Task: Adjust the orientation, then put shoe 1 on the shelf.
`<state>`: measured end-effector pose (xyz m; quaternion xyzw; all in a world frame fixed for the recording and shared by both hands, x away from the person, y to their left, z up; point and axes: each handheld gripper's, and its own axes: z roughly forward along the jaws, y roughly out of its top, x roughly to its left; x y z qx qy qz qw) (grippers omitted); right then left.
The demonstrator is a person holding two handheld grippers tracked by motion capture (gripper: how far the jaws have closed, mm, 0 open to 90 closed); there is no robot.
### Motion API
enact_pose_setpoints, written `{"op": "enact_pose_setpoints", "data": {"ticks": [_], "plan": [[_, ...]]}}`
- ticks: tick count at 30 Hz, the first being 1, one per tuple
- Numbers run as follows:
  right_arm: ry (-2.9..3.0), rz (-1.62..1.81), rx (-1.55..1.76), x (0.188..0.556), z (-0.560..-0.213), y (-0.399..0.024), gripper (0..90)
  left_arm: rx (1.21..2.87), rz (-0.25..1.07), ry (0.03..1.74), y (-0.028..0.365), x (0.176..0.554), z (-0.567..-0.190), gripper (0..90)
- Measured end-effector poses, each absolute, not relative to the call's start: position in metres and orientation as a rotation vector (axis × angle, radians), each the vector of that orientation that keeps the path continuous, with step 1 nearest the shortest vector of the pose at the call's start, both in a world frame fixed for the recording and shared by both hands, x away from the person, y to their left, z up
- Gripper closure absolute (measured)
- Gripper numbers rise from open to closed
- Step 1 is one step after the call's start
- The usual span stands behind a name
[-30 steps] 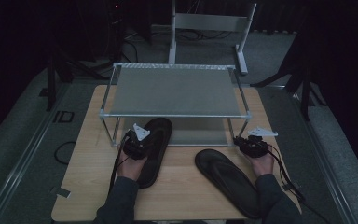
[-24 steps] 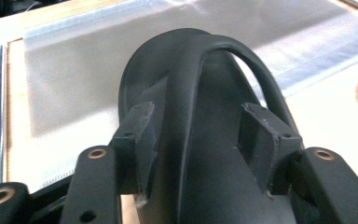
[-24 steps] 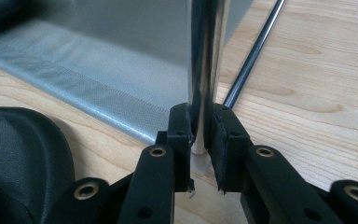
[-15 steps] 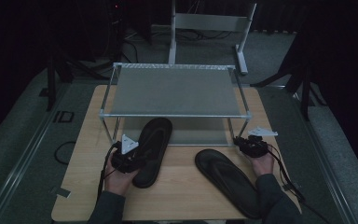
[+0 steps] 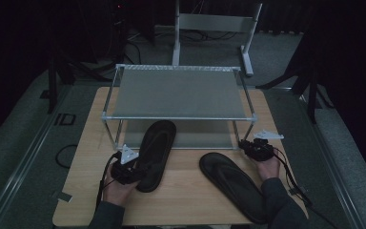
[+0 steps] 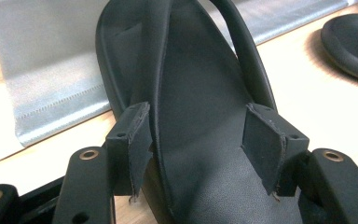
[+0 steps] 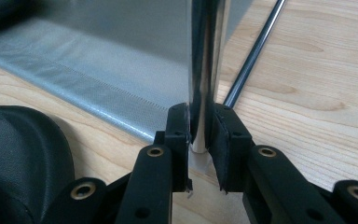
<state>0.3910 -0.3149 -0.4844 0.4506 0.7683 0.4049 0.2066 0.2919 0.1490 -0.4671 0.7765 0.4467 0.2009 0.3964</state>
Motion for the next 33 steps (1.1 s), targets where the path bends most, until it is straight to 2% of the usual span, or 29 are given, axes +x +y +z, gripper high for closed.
{"op": "enact_pose_setpoints", "data": {"ticks": [12, 33], "plan": [[2.138, 1.131, 1.261, 0.3908, -0.4846, -0.315, 76.7, 1.946, 0.475, 1.132, 0.1535, 0.2918, -0.4691, 43.1], [2.136, 1.138, 1.271, 0.3909, -0.4852, -0.3148, 75.0, 1.93, 0.462, 1.161, 0.153, 0.2963, -0.4708, 52.0]]}}
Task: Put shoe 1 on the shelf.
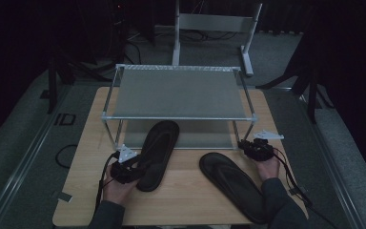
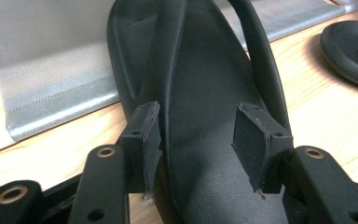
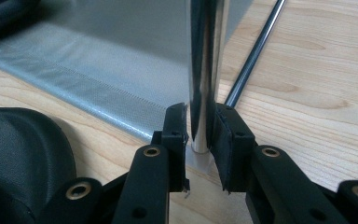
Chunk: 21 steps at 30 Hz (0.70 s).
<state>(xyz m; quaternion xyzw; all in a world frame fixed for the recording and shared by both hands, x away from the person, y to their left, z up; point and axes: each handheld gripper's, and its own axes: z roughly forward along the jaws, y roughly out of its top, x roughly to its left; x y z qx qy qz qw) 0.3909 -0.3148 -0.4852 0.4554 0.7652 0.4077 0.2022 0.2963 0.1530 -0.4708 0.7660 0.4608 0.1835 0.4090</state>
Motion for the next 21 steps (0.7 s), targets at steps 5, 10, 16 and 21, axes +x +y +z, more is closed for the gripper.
{"op": "enact_pose_setpoints", "data": {"ticks": [5, 10, 16, 21], "plan": [[2.135, 1.139, 1.271, 0.391, -0.485, -0.315, 75.0, 1.947, 0.47, 1.184, 0.152, 0.296, -0.471, 53.1], [2.138, 1.139, 1.269, 0.39, -0.486, -0.316, 75.1, 1.953, 0.445, 1.213, 0.161, 0.289, -0.475, 51.1], [2.136, 1.139, 1.272, 0.39, -0.487, -0.316, 75.1, 1.991, 0.43, 1.239, 0.16, 0.282, -0.484, 52.3], [2.137, 1.138, 1.273, 0.39, -0.488, -0.316, 75.0, 1.994, 0.427, 1.224, 0.154, 0.28, -0.482, 52.7]]}}
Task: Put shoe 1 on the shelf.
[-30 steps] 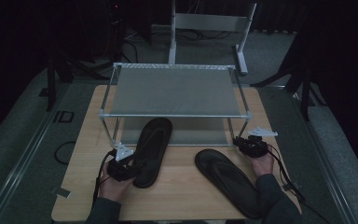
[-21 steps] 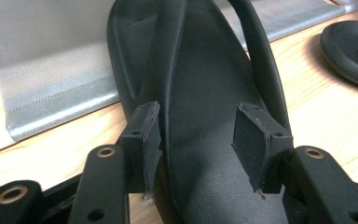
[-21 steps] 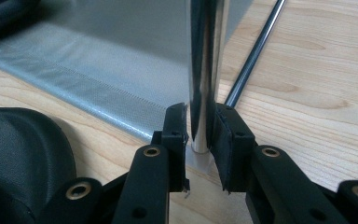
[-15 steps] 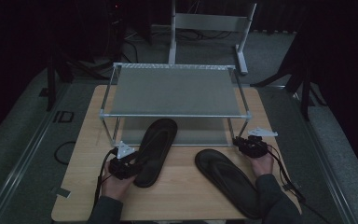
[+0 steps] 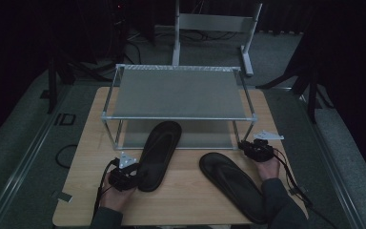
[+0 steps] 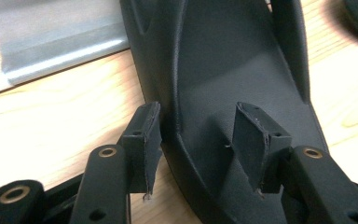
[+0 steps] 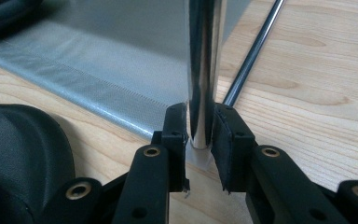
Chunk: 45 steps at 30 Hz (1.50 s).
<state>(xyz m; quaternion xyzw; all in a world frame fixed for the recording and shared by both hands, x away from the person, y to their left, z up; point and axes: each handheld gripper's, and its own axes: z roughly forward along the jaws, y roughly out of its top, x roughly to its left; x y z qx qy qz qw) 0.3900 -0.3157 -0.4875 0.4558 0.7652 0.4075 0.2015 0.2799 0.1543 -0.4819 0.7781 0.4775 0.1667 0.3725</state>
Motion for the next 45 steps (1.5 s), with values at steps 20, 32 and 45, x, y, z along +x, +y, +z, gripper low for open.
{"op": "enact_pose_setpoints", "data": {"ticks": [20, 32, 45], "plan": [[2.141, 1.137, 1.272, 0.39, -0.489, -0.316, 74.9, 2.032, 0.429, 1.074, 0.127, 0.275, -0.477, 55.8], [2.14, 1.136, 1.272, 0.39, -0.489, -0.316, 74.7, 1.936, 0.555, 1.125, 0.121, 0.3, -0.475, 61.5], [2.14, 1.139, 1.272, 0.39, -0.49, -0.316, 74.6, 1.885, 0.612, 1.206, 0.113, 0.322, -0.478, 71.6]]}}
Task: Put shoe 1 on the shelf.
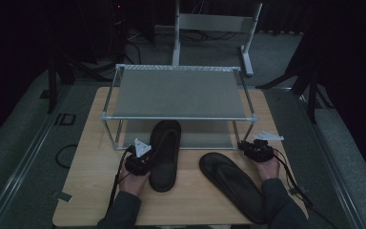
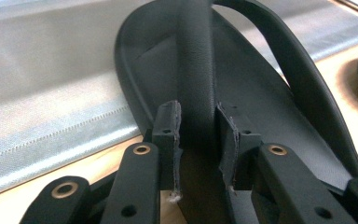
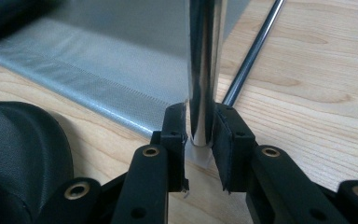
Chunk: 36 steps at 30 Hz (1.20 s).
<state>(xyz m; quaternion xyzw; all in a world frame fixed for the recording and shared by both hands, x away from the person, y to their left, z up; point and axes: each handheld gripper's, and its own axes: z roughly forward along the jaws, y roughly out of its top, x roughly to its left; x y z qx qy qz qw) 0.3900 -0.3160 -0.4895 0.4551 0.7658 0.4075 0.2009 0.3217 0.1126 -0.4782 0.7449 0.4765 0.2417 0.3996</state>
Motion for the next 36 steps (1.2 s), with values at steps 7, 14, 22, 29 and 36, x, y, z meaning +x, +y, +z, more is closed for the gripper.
{"op": "enact_pose_setpoints", "data": {"ticks": [7, 14, 22, 29, 36], "plan": [[2.138, 1.14, 1.272, 0.39, -0.49, -0.316, 74.6, 1.82, 0.616, 1.264, 0.106, 0.33, -0.478, 72.9], [2.138, 1.142, 1.271, 0.39, -0.49, -0.316, 74.7, 1.781, 0.635, 1.3, 0.101, 0.346, -0.477, 73.3], [2.139, 1.145, 1.271, 0.39, -0.49, -0.317, 74.8, 1.739, 0.728, 1.348, 0.092, 0.367, -0.481, 74.4], [2.14, 1.144, 1.272, 0.391, -0.49, -0.316, 74.8, 1.75, 0.769, 1.349, 0.086, 0.383, -0.482, 74.8], [2.142, 1.145, 1.271, 0.391, -0.49, -0.317, 74.9, 1.773, 0.706, 1.293, 0.092, 0.377, -0.478, 60.8]]}}
